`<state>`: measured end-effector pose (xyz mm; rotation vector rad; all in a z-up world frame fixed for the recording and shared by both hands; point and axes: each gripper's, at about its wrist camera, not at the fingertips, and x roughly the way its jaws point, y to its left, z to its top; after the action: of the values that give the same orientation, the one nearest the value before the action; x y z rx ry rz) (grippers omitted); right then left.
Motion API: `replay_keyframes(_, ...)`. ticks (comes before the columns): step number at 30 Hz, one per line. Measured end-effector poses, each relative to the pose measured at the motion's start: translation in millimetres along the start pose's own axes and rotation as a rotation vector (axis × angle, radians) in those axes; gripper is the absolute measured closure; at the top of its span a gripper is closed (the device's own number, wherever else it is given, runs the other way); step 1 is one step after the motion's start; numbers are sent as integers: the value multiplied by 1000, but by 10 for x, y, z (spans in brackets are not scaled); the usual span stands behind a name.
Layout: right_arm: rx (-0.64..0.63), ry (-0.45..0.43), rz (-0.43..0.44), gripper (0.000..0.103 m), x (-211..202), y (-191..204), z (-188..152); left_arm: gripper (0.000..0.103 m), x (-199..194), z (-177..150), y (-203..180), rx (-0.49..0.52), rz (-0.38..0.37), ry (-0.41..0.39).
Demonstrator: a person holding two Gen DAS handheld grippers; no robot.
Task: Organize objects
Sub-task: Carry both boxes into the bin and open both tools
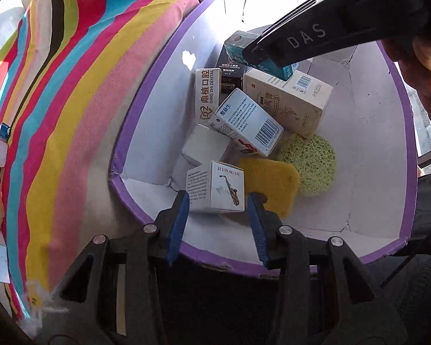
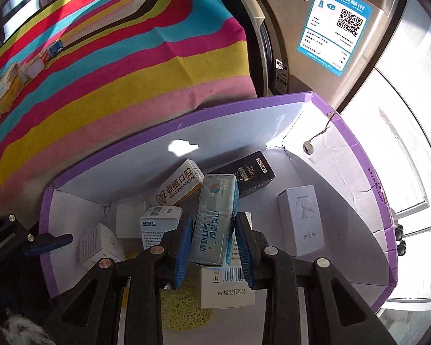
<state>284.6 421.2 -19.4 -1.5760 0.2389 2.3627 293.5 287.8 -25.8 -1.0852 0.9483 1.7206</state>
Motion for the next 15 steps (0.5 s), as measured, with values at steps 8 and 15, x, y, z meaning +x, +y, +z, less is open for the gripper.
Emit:
replay_keyframes(8,-77,-8,67,71,-95,275,7,38,-208,-205,171,-111,-104,-3)
replay_keyframes(15,-100,16,37,60,-140,322,43,16,-547,-239,327,-176,-132,-152)
